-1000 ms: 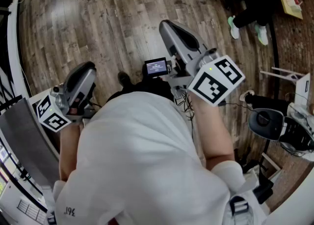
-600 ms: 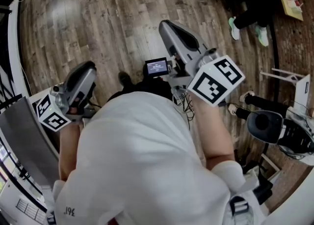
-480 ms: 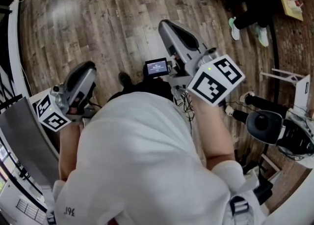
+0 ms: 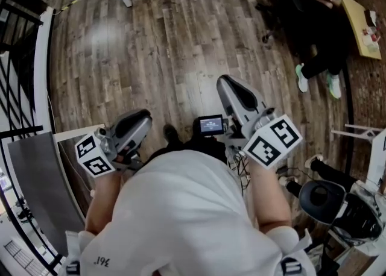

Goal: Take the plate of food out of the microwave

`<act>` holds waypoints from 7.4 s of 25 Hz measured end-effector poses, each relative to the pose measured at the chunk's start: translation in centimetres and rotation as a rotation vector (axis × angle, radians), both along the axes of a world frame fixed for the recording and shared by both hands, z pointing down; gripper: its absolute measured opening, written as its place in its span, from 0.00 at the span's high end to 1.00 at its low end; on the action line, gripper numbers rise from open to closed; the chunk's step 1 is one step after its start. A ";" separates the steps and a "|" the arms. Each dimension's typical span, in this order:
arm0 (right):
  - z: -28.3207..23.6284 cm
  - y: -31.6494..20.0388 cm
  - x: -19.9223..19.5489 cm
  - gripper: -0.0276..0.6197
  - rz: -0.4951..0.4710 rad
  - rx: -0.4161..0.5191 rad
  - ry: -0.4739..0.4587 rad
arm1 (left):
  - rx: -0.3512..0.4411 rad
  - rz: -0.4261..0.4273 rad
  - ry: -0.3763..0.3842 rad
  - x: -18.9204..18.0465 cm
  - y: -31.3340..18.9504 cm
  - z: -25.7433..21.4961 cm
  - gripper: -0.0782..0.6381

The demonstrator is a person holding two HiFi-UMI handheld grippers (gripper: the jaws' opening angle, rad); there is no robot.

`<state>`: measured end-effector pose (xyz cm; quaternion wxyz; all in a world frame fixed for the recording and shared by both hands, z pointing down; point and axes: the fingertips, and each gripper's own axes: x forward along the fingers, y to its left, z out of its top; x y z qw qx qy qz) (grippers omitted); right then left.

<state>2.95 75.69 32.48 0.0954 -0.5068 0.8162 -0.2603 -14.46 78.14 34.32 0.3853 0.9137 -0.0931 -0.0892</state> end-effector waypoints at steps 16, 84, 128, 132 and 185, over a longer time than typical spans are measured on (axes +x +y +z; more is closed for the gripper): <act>1.0 -1.2 -5.4 0.87 -0.208 0.023 0.186 | 0.032 -0.049 0.010 -1.1 -1.7 -0.2 0.78; 3.6 -26.0 2.0 0.87 -0.102 -0.095 0.014 | -0.038 -0.162 -0.032 3.3 -27.2 2.1 0.82; 2.9 -77.5 10.9 0.87 -0.260 -0.089 0.022 | -0.059 -0.400 -0.128 12.9 -78.4 2.6 0.81; 3.5 -82.0 9.6 0.87 -0.247 -0.087 0.033 | -0.035 -0.399 -0.139 12.2 -83.6 3.3 0.81; 6.1 -113.6 8.3 0.87 -0.266 -0.180 0.070 | -0.095 -0.469 -0.260 12.7 -115.3 6.9 0.81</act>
